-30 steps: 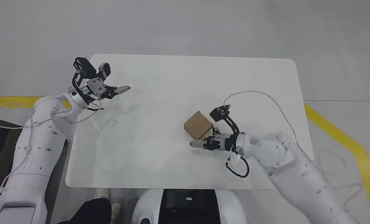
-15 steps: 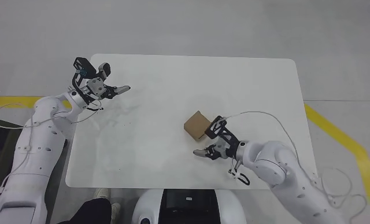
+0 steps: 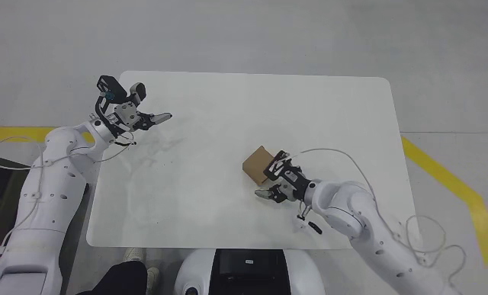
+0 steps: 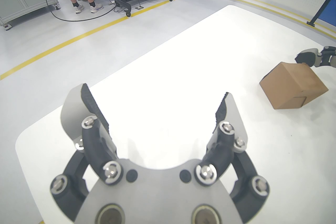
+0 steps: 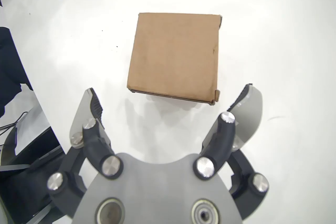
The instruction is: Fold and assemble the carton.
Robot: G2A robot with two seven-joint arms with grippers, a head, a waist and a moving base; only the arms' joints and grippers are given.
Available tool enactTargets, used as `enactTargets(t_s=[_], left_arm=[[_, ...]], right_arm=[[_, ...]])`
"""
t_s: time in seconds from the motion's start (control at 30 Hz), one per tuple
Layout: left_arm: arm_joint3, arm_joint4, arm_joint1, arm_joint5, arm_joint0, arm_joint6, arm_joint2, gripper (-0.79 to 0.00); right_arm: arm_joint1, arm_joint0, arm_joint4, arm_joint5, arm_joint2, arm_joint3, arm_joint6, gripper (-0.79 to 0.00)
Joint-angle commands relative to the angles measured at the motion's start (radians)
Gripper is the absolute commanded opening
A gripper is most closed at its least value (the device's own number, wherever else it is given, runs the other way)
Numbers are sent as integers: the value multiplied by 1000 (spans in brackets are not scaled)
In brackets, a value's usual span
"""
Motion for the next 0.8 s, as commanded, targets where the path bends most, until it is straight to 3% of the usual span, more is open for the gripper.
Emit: enactTargets(t_s=[0.0, 0.47, 0.6, 0.77], left_arm=[[0, 0, 0, 0, 0, 0, 0, 0], [0, 0, 0, 0, 0, 0, 0, 0], [0, 0, 0, 0, 0, 0, 0, 0], [0, 0, 0, 0, 0, 0, 0, 0]], right_arm=[[-4, 11, -13, 3, -10, 18, -3, 0], [-29, 48, 11, 44, -22, 66, -4, -9], [-32, 45, 11, 59, -16, 66, -2, -222], [-36, 43, 17, 51, -14, 63, 7, -394]])
